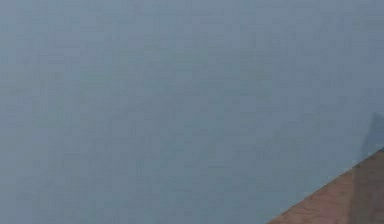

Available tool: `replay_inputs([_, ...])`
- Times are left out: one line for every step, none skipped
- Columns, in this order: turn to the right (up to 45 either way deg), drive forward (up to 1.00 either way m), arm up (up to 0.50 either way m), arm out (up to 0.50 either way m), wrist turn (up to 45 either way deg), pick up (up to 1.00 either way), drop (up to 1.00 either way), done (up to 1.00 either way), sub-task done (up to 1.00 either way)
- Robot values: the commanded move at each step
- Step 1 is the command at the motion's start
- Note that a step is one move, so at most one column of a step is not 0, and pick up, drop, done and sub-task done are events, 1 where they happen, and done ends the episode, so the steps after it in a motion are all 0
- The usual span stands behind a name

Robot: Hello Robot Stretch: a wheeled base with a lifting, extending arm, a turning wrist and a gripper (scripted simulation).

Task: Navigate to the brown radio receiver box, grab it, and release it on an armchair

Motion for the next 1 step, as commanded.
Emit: replay_inputs([9.0,0.0,0.0,0.0,0.0,0.0,0.0,0.0,0.0])
